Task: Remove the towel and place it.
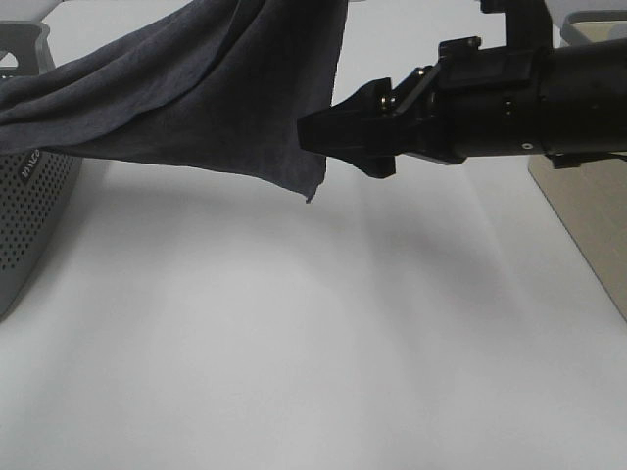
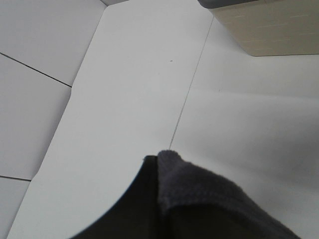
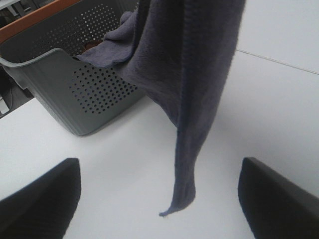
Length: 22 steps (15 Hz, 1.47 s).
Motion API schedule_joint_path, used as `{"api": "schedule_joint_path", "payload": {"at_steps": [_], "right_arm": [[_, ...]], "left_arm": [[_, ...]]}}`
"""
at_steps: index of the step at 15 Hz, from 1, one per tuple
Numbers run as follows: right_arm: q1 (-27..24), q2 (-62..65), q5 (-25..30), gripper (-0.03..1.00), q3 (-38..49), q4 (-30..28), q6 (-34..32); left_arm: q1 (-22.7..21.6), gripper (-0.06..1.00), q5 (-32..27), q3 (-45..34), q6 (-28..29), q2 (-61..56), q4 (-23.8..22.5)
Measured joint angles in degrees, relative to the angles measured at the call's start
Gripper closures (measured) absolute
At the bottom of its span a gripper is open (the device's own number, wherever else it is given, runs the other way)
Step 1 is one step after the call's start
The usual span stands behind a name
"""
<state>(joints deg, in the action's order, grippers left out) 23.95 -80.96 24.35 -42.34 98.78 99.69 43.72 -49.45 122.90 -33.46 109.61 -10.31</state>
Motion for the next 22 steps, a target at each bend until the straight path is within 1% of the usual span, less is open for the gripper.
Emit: {"api": "schedule_joint_path", "payload": {"at_steps": [2, 4, 7, 9, 10, 11, 12, 14, 16, 17, 19, 20, 21, 22], "right_arm": [[2.01, -3.38, -0.46, 0.13, -2.69, 0.06, -0.4], [2.81, -7.05, -0.63, 0.13, -4.41, 0.23, -1.49], [2.98, -13.18, -1.26, 0.13, -6.02, 0.34, -1.83], [2.98, -14.5, -1.66, 0.14, -6.02, -0.17, -1.83], [2.98, -14.67, -1.66, 0.17, -6.02, -0.17, -1.83], [2.98, -14.67, -1.78, 0.24, -6.02, -0.29, -1.83], [2.98, -14.67, -2.58, 0.41, -6.13, -0.46, -2.06], [2.98, -14.67, -4.13, 0.66, -6.19, -0.4, -3.04], [2.98, -14.67, -4.53, 0.93, -6.19, -0.46, -3.78], [2.98, -14.55, -4.41, 0.95, -6.19, -1.03, -4.24], [2.98, -13.87, -3.44, 0.95, -6.19, -2.52, -5.1], [2.98, -13.41, -2.86, 0.95, -6.3, -4.24, -8.37], [2.98, -13.12, -2.86, 0.95, -6.25, -7.96, -13.64], [2.98, -12.89, -2.75, 0.95, -6.3, -13.75, -21.08]], "left_arm": [[0.0, 0.94, 0.06, 0.0, 0.0, 0.34, 0.06], [0.0, 0.94, 0.57, 0.0, 0.0, 0.34, 0.63], [0.0, 0.94, 1.38, 0.0, 0.0, 0.34, 1.6], [0.0, 0.94, 1.38, 0.0, 0.0, 0.34, 0.92], [0.0, 0.94, 1.38, 0.0, 0.0, 0.34, 0.52], [0.0, 0.94, 1.32, 0.0, 0.0, 0.34, -0.06], [0.0, 0.94, 1.15, 0.0, 0.0, 0.34, -0.57], [0.0, 0.94, 0.46, 0.0, 0.0, 0.34, -1.43], [0.0, 0.94, -1.72, 0.0, 0.0, 0.34, -3.44], [0.0, 0.94, -3.21, 0.0, 0.06, 0.34, -4.3], [0.0, 0.94, -4.87, 0.0, 0.06, 0.34, -4.87], [0.0, 0.94, -5.79, 0.0, 0.06, 0.34, -4.98], [0.0, 0.94, -6.53, 0.0, 0.06, 0.34, -4.98], [0.0, 0.94, -7.51, 0.0, 0.57, 0.34, -5.04]]}}
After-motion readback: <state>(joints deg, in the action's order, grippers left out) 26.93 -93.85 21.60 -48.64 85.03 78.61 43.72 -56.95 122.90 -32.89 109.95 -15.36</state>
